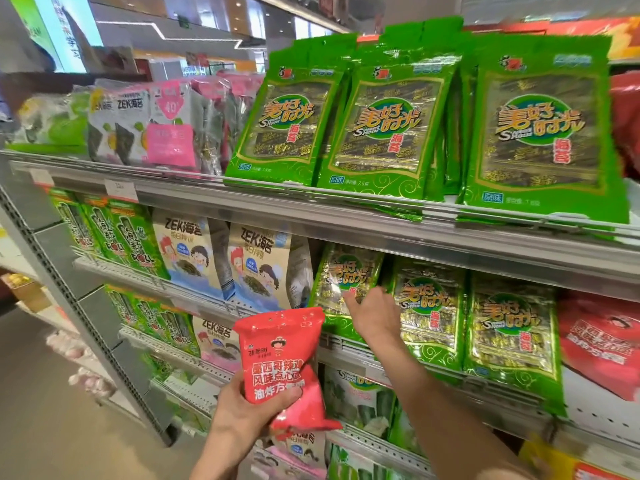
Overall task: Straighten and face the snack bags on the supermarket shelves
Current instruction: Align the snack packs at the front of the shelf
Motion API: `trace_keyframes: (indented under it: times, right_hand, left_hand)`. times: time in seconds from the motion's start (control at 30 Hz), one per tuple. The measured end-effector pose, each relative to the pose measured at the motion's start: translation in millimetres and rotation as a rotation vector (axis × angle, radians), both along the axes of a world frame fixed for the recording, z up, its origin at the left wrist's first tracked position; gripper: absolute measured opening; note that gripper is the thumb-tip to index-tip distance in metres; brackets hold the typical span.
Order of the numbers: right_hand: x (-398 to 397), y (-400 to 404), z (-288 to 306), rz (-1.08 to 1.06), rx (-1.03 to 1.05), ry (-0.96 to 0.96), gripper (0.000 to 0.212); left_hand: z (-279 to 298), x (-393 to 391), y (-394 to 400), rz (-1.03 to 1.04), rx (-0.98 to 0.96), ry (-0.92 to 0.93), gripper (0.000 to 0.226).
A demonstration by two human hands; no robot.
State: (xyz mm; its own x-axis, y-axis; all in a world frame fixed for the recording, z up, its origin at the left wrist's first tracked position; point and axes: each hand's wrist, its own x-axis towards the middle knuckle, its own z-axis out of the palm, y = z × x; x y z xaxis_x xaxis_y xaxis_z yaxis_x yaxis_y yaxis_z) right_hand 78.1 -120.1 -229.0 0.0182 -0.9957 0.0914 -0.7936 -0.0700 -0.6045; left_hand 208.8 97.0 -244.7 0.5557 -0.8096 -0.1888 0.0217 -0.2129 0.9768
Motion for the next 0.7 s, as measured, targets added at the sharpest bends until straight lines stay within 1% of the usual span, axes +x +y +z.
trace_keyframes:
  times: [0.13, 0.2, 0.3, 0.4, 0.5, 0.6, 0.7]
  right_hand:
    - [-7, -4, 16, 0.082, 0.025, 0.184, 0.057]
    - [-14, -3, 19, 0.088, 0.007, 0.228, 0.055]
    - [-24, 5, 17, 0.136, -0.035, 0.192, 0.053]
    - [-45, 16, 15, 0.158, -0.019, 0.136, 0.054]
    - [-88, 27, 9, 0.153, -0.059, 0.019, 0.057]
    - [-152, 36, 4, 0.048, -0.106, -0.151, 0.053]
    - [-223, 52, -4, -0.072, -0.008, -0.512, 0.041]
  left_hand:
    - [2, -2, -1, 0.005, -0.010, 0.001, 0.054]
    - [3, -5, -3, -0.006, -0.010, -0.008, 0.052]
    - [3, -13, -7, -0.023, -0.012, -0.016, 0.053]
    - [5, -27, -17, -0.045, -0.017, -0.013, 0.050]
    - [9, -55, -32, -0.114, -0.048, 0.001, 0.046]
    - [13, -95, -51, -0.194, -0.105, -0.013, 0.044]
    - [18, -145, -74, -0.278, -0.134, -0.016, 0.053]
